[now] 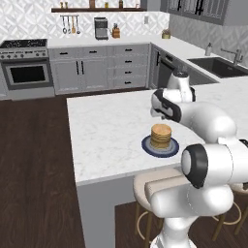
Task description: Take the strawberry from the fridge and place it on top of the pancake, located on the dining counter.
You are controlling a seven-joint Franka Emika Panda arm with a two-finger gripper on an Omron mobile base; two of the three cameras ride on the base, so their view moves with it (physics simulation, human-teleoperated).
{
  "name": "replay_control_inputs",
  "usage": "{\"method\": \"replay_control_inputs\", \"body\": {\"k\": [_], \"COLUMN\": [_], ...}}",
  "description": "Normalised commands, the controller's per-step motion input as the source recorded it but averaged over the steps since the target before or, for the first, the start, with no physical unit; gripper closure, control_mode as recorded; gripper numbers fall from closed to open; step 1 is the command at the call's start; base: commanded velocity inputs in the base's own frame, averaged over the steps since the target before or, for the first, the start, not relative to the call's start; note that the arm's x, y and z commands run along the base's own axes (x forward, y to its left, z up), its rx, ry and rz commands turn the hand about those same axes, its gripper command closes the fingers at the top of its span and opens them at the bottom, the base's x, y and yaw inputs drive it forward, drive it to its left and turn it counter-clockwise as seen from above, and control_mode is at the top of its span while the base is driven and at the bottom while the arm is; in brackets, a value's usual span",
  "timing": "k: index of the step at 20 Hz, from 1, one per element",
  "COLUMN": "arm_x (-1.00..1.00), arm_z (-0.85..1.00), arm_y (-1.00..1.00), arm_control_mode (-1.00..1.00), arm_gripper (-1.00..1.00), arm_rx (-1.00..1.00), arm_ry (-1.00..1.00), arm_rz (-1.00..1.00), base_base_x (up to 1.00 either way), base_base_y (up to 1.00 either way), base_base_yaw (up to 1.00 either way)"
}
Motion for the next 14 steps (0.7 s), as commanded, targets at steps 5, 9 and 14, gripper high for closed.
{"method": "replay_control_inputs", "body": {"k": [5, 9, 14], "arm_x": [0.31, 0.23, 0.01], "arm_z": [-0.31, -0.39, -0.33], "arm_y": [0.00, 0.00, 0.00], "arm_control_mode": [-1.00, -1.00, -1.00], "arm_gripper": [1.00, 1.00, 1.00], "arm_rx": [0.00, 0.00, 0.00], "arm_ry": [0.00, 0.00, 0.01], "arm_rz": [-0.01, 0.00, 0.00], "base_base_x": [0.00, 0.00, 0.00], "base_base_y": [0.00, 0.00, 0.00], "base_base_yaw": [0.00, 0.00, 0.00]}}
